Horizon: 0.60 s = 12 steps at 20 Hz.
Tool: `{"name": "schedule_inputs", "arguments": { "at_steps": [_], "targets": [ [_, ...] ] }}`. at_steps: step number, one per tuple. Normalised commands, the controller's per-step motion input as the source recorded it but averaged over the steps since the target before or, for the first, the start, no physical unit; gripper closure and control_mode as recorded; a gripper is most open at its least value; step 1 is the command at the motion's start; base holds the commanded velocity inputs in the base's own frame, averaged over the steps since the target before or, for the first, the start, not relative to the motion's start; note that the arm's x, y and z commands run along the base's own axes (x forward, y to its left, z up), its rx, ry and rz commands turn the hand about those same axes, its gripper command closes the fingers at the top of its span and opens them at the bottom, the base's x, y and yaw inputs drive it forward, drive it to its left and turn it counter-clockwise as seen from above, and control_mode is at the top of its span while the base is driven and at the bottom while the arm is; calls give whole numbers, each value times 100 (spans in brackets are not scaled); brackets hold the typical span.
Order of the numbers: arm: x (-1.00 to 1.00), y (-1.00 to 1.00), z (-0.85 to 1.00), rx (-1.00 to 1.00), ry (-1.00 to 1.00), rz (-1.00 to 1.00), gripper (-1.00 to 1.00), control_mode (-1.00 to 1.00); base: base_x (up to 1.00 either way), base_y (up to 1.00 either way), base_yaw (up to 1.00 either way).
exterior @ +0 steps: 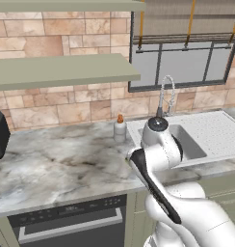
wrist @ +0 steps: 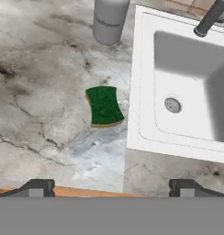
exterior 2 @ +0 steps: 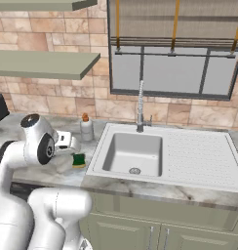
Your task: Restock the sink supplies by placing the sponge and soap dispenser on the counter and next to the sink. Make sure the soap dispenser is upright.
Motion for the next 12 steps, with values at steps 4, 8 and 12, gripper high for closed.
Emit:
{"name": "schedule_inputs", "arguments": {
  "at_steps": [4, 8, 12],
  "targets": [
    [-63, 0, 77, 0, -17, -9, -100, -100, 0, 0, 0],
    [-53, -6, 61, 0, -17, -8, -100, -100, 0, 0, 0],
    [-44, -7, 37, 0, -16, -5, -100, -100, 0, 0, 0]
  ]
}}
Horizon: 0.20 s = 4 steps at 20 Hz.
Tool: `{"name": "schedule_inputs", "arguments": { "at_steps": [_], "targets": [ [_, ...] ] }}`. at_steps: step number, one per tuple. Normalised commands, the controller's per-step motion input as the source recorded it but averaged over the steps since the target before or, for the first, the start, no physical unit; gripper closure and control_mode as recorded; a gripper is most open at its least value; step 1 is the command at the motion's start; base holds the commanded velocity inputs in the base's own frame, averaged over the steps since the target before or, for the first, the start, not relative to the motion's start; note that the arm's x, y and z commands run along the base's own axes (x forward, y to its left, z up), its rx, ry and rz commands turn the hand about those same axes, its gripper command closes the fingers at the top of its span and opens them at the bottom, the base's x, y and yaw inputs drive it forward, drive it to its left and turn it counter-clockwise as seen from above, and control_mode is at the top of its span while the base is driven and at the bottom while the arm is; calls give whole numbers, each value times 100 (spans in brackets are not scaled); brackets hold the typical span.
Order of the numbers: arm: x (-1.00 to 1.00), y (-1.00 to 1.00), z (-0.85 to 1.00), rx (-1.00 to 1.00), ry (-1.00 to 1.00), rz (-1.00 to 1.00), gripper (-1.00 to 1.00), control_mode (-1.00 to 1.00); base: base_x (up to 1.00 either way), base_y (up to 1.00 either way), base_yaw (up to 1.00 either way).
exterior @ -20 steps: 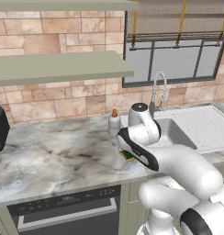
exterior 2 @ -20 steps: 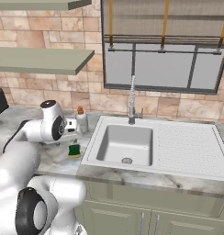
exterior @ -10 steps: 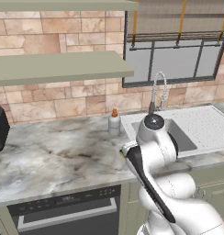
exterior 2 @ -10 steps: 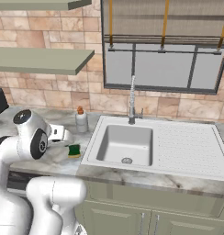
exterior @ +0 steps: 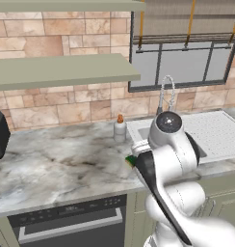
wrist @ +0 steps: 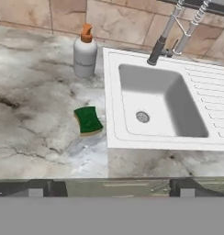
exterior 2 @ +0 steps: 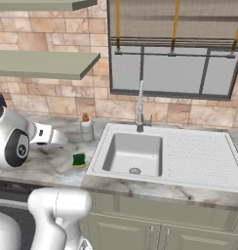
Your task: Restock the sink supplies by placing the sponge and soap dispenser on the counter and next to the sink. Make sure the soap dispenser is upright.
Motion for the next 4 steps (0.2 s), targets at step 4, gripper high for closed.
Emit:
{"name": "schedule_inputs", "arguments": {
  "at_steps": [4],
  "targets": [
    [-41, -4, 32, 0, -12, -4, -100, -100, 0, 0, 0]
  ]
}}
